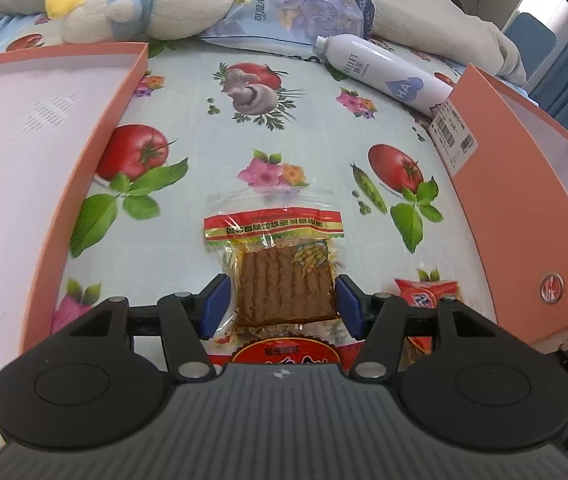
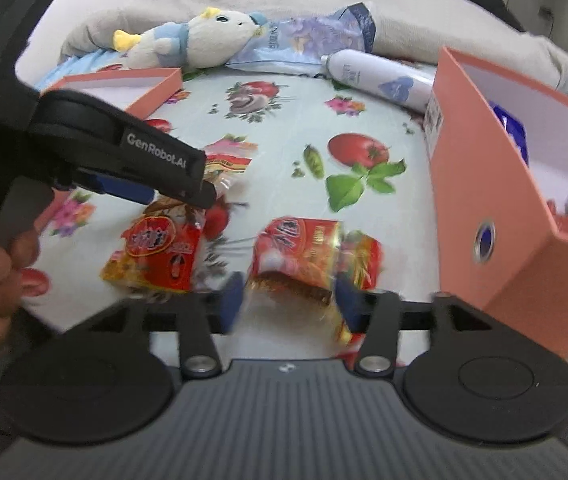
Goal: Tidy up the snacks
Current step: 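Grasp the clear brown jerky packet with the left tool while the right tool grasps the red packet, then lift the jerky packet and red packet and carry both over the box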
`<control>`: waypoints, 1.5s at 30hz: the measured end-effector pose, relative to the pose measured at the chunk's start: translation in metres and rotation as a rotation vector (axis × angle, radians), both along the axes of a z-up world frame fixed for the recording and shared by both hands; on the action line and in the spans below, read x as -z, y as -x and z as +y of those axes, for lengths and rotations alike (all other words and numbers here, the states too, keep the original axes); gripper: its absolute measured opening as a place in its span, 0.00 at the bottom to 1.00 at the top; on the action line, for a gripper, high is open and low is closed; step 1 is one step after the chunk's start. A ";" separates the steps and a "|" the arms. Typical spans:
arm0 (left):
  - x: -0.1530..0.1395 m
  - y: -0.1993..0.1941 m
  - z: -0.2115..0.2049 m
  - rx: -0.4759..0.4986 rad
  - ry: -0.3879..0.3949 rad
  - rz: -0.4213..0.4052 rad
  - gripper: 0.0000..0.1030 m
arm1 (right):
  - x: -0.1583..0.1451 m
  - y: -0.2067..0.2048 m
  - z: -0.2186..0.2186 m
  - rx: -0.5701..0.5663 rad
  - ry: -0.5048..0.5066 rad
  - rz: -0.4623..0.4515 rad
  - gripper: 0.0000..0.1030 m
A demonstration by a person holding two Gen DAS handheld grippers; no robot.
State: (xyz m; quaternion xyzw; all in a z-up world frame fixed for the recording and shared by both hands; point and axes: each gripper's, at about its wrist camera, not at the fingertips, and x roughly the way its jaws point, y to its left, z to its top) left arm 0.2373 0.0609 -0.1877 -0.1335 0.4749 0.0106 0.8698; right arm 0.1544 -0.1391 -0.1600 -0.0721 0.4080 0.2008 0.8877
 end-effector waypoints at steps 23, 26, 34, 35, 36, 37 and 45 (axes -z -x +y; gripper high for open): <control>-0.007 0.016 0.016 -0.032 0.002 0.001 0.61 | 0.034 -0.040 0.008 0.126 0.054 0.023 0.83; -0.007 0.017 0.015 -0.031 0.009 -0.001 0.61 | 0.037 -0.044 -0.001 0.136 -0.018 0.047 0.84; -0.012 0.018 0.012 -0.024 0.009 -0.012 0.61 | 0.029 -0.040 0.005 0.090 -0.020 0.062 0.50; -0.015 0.019 0.010 -0.015 0.006 -0.017 0.61 | 0.028 -0.040 0.007 0.082 -0.008 0.066 0.50; -0.017 0.020 0.009 -0.006 0.000 -0.024 0.61 | 0.028 -0.040 0.007 0.077 -0.007 0.068 0.50; -0.019 0.021 0.007 -0.001 -0.007 -0.027 0.61 | 0.027 -0.040 0.006 0.080 -0.015 0.075 0.50; -0.031 0.024 0.003 0.002 0.013 -0.037 0.61 | 0.014 -0.036 -0.007 0.108 -0.071 0.090 0.50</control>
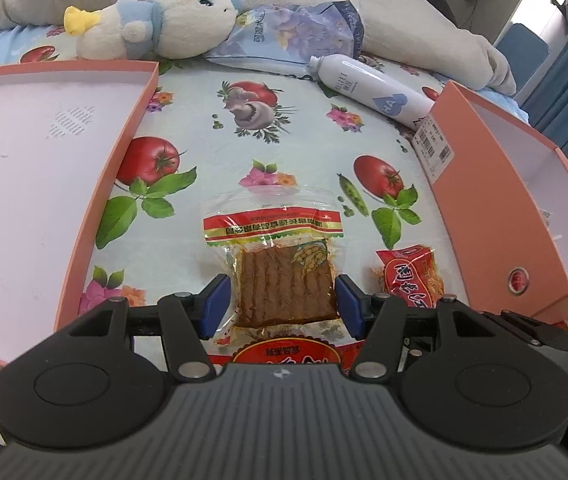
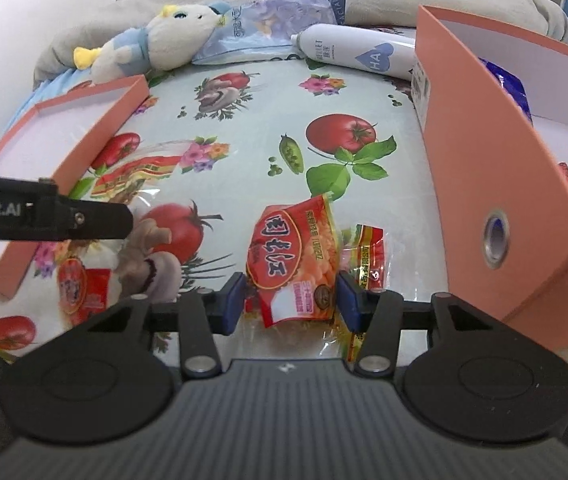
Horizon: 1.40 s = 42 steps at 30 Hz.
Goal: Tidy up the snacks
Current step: 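Lift the jerky packet and red packet and carry both over the box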
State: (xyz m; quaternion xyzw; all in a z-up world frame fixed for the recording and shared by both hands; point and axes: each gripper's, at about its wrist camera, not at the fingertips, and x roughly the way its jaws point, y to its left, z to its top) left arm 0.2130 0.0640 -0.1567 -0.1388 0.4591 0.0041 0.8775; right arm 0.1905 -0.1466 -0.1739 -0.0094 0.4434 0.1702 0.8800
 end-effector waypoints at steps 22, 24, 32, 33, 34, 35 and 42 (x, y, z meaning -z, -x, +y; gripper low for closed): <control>-0.117 -0.002 -0.027 0.035 -0.030 -0.150 0.60 | -0.124 0.006 -0.037 0.024 -0.111 -0.174 0.50; -0.127 -0.003 -0.033 0.044 -0.028 -0.166 0.60 | -0.133 0.006 -0.046 0.038 -0.112 -0.191 0.50; -0.172 -0.012 -0.066 0.099 -0.009 -0.240 0.60 | -0.173 0.000 -0.075 0.084 -0.094 -0.277 0.50; -0.176 -0.014 -0.070 0.103 -0.008 -0.248 0.60 | -0.177 -0.001 -0.078 0.088 -0.092 -0.287 0.50; -0.182 -0.015 -0.075 0.108 -0.005 -0.258 0.60 | -0.182 -0.003 -0.082 0.093 -0.091 -0.298 0.50; -0.187 -0.017 -0.079 0.116 -0.003 -0.268 0.60 | -0.187 -0.005 -0.085 0.098 -0.090 -0.310 0.50; -0.211 -0.026 -0.113 0.167 0.013 -0.313 0.60 | -0.210 -0.011 -0.113 0.140 -0.080 -0.369 0.50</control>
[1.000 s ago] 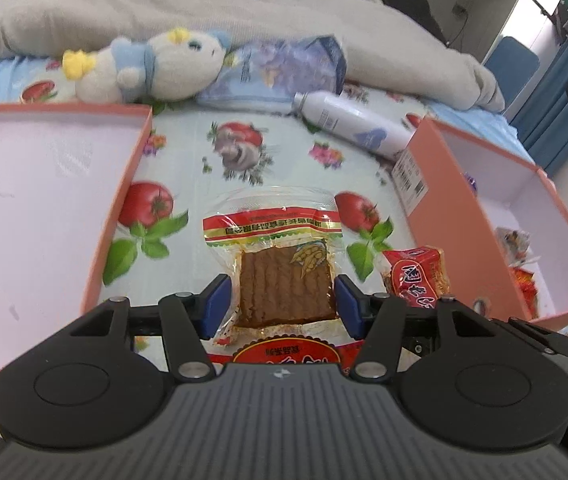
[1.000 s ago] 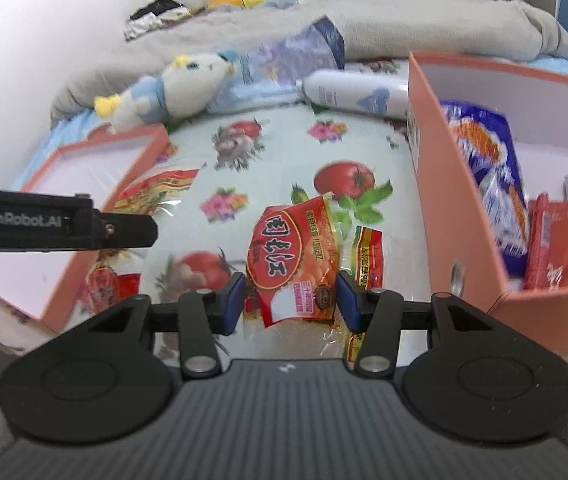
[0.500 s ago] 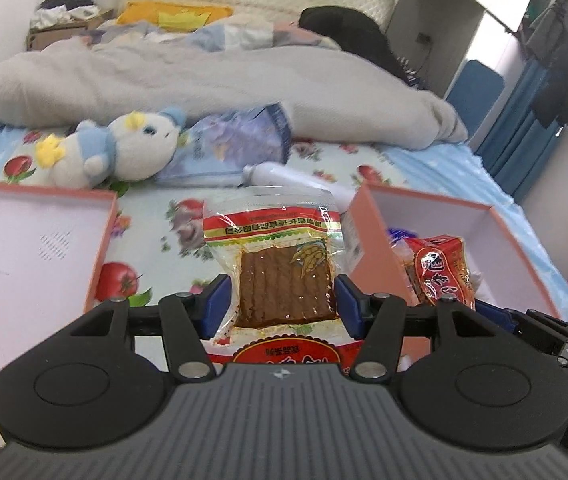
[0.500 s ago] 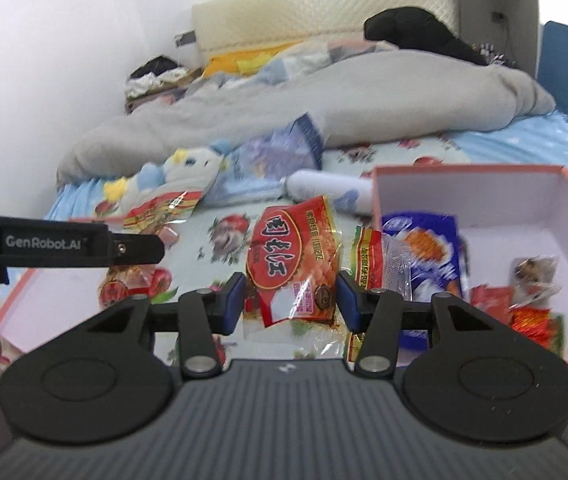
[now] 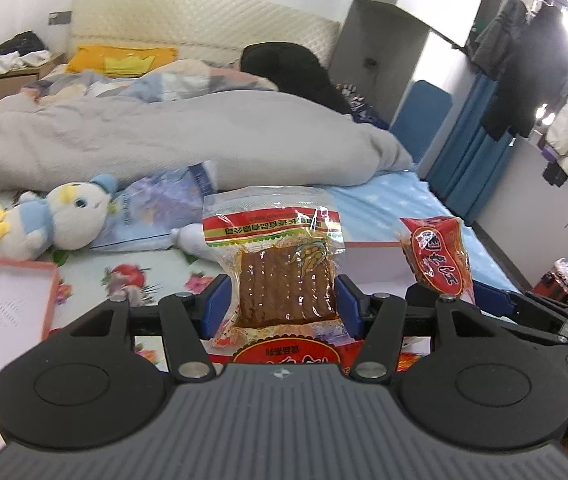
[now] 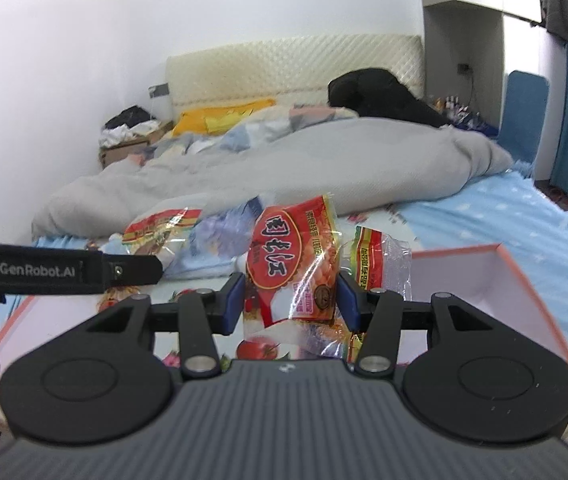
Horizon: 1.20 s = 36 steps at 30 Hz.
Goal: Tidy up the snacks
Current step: 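Lift the jerky packet and red packet and carry both over the box, then lower both held packets into the box and open both tools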
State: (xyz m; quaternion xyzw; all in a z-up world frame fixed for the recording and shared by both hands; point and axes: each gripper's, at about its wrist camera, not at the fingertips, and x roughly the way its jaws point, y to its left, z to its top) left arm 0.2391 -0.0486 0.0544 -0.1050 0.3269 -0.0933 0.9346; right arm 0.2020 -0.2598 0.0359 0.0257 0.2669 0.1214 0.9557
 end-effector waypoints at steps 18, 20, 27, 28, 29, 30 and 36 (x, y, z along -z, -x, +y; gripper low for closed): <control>0.048 -0.077 -0.112 0.158 -0.038 0.123 0.60 | 0.049 -0.049 -0.089 0.133 0.020 0.105 0.50; 0.060 -0.091 -0.123 0.169 -0.045 0.146 0.60 | 0.060 -0.055 -0.096 0.141 0.021 0.127 0.50; 0.098 -0.124 -0.146 0.189 -0.067 0.223 0.60 | 0.098 -0.076 -0.113 0.157 0.016 0.213 0.50; 0.102 -0.127 -0.149 0.191 -0.072 0.232 0.60 | 0.102 -0.078 -0.115 0.158 0.014 0.224 0.50; 0.106 -0.131 -0.151 0.191 -0.080 0.240 0.60 | 0.107 -0.080 -0.118 0.159 0.008 0.238 0.50; 0.109 -0.133 -0.152 0.192 -0.084 0.245 0.60 | 0.111 -0.083 -0.121 0.162 0.001 0.249 0.50; 0.122 -0.148 -0.155 0.187 -0.103 0.278 0.62 | 0.125 -0.093 -0.126 0.170 -0.009 0.284 0.51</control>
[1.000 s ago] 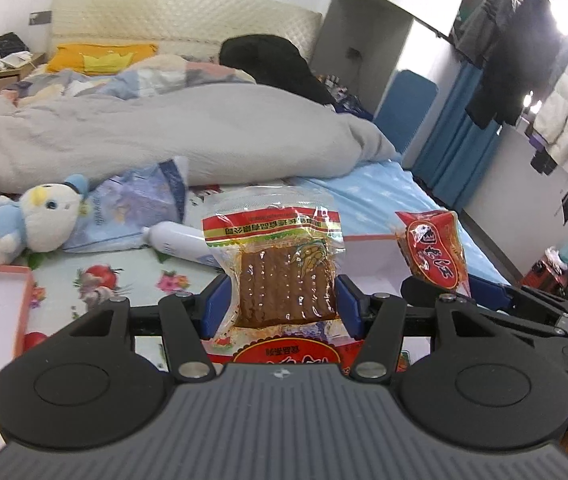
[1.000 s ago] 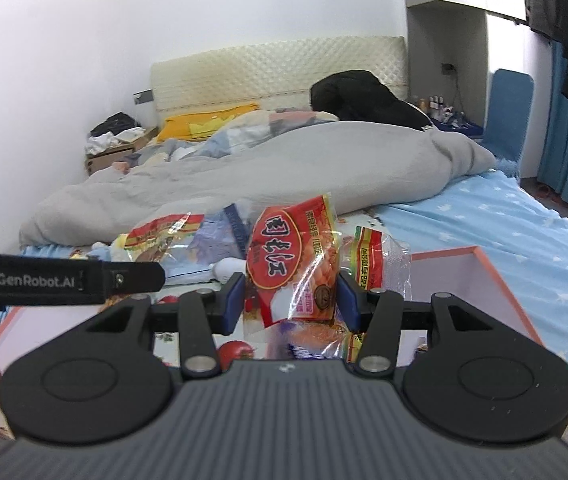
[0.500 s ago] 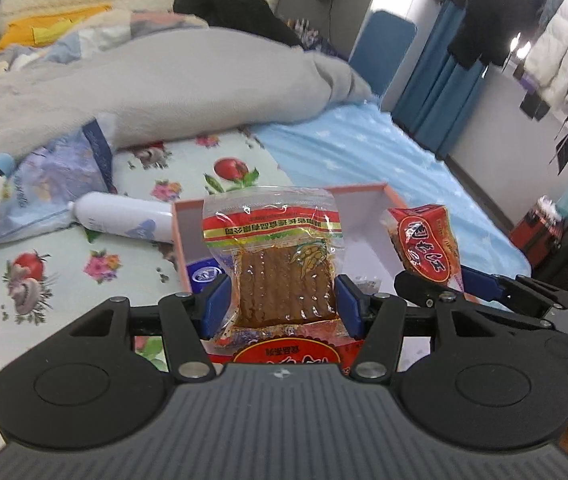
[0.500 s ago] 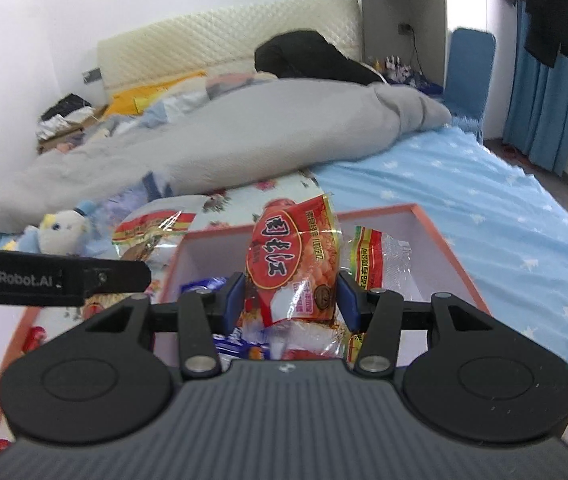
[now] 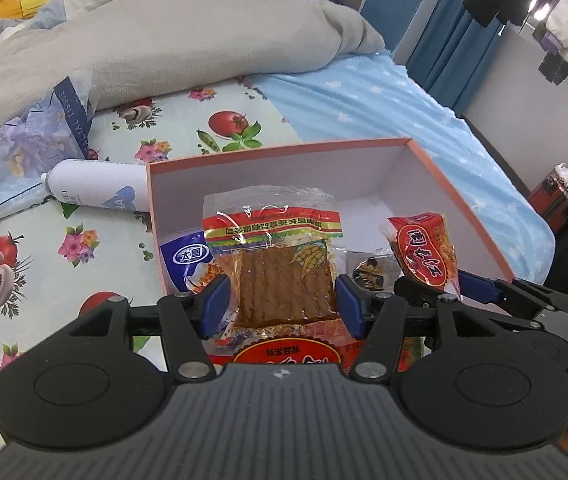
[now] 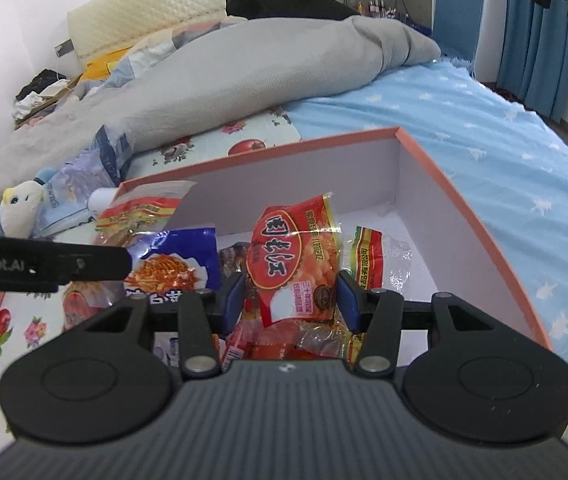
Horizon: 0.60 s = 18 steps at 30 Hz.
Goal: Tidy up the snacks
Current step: 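Lower both held packets into the box and open both tools, then raise both open tools up and away from the box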
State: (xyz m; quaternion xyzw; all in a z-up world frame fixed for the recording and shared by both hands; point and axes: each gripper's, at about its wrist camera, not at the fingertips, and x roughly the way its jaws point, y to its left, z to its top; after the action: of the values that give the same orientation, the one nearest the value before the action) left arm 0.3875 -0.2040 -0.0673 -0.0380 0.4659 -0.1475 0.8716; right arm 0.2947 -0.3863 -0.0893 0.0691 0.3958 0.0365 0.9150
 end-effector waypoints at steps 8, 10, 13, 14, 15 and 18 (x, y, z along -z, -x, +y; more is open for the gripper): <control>-0.018 -0.004 0.008 -0.029 -0.025 -0.021 0.85 | -0.006 -0.005 -0.008 0.039 -0.018 0.001 0.69; -0.029 -0.001 0.010 -0.024 -0.019 -0.038 0.85 | -0.012 -0.003 -0.010 0.044 -0.016 0.000 0.72; -0.050 0.008 0.011 -0.023 -0.033 -0.075 0.85 | -0.028 0.006 -0.013 0.045 -0.031 -0.034 0.72; -0.057 0.011 0.012 -0.023 -0.030 -0.087 0.85 | -0.033 0.009 -0.014 0.046 -0.033 -0.047 0.72; -0.063 0.015 0.012 -0.020 -0.024 -0.096 0.85 | -0.042 0.012 -0.015 0.049 -0.034 -0.063 0.72; -0.087 0.029 0.012 -0.007 -0.008 -0.136 0.85 | -0.067 0.025 -0.015 0.058 -0.038 -0.114 0.72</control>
State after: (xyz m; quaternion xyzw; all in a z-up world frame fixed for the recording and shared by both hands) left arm 0.3589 -0.1918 0.0196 -0.0260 0.4061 -0.1446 0.9019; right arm 0.2697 -0.4016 -0.0221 0.0957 0.3403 0.0214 0.9352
